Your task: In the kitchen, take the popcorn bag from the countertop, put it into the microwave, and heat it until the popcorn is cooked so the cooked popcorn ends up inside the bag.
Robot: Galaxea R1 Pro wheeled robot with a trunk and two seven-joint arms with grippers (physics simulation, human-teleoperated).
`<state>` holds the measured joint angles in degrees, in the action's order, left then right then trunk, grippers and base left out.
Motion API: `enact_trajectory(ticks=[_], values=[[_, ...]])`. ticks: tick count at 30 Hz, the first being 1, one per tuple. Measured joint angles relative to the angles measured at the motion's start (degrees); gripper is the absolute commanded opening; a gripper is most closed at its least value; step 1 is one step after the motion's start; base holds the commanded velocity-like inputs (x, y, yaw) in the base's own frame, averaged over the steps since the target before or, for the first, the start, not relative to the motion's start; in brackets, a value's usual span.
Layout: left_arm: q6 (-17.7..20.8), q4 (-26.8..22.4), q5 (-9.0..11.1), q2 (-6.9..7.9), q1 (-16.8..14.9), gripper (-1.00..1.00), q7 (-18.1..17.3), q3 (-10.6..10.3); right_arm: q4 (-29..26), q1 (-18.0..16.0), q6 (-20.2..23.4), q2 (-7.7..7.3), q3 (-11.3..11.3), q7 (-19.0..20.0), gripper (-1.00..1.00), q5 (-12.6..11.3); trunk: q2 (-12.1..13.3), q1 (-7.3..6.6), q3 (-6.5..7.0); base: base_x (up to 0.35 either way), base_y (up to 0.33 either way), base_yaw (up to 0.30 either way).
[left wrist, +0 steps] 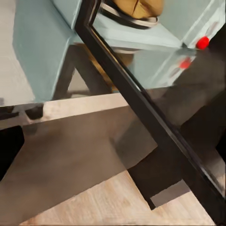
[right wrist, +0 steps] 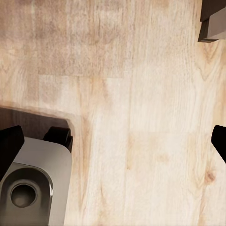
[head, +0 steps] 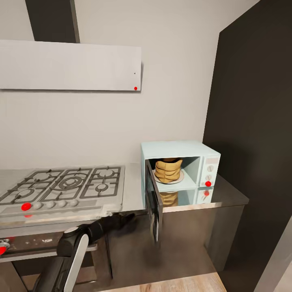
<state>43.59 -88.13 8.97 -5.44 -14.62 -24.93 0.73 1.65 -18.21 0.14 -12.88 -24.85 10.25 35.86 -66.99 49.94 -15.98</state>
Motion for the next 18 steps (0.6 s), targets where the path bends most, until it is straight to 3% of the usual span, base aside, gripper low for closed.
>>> enact_trajectory(ticks=[2,4,7,10,15,17,18], values=[[0.30,-0.01,0.03,0.71,-0.01,1.00,-5.42,0.03,0.00,0.00,0.01,0.00,0.00,0.01,1.00,0.00,0.00,0.00,0.00,0.000,0.000,0.000],[0.39,-0.01,0.04,1.86,-0.01,1.00,-8.64,0.00,0.00,0.00,0.02,0.00,0.00,0.00,1.00,0.00,0.00,0.00,0.00,0.000,0.000,0.000],[0.36,-0.01,0.08,3.55,-0.01,1.00,-11.06,0.01,0.00,0.00,0.02,0.05,0.03,0.00,1.00,0.00,0.00,0.00,0.00,0.000,0.000,0.000],[0.14,0.04,0.08,5.13,-0.01,1.00,-16.03,0.05,0.00,0.00,0.02,0.05,0.06,0.00,1.00,-0.01,0.00,0.00,0.00,0.000,0.000,0.000],[-0.56,0.07,-0.45,5.98,-0.01,1.00,-19.75,-0.13,0.00,0.00,0.03,-0.04,0.02,0.04,1.00,-0.07,0.00,0.00,0.00,0.000,0.000,0.000],[-1.33,0.09,-1.07,6.00,-0.01,1.00,-20.31,-2.78,0.00,0.00,-0.03,-0.08,0.01,0.02,1.00,-0.16,0.00,0.00,0.00,0.000,0.000,-0.015],[-1.66,0.13,-2.68,5.92,-0.01,1.00,-20.40,-4.62,0.00,0.00,-0.05,-0.10,0.01,-0.03,1.00,-0.22,0.00,0.00,0.00,0.000,0.000,-0.092]])
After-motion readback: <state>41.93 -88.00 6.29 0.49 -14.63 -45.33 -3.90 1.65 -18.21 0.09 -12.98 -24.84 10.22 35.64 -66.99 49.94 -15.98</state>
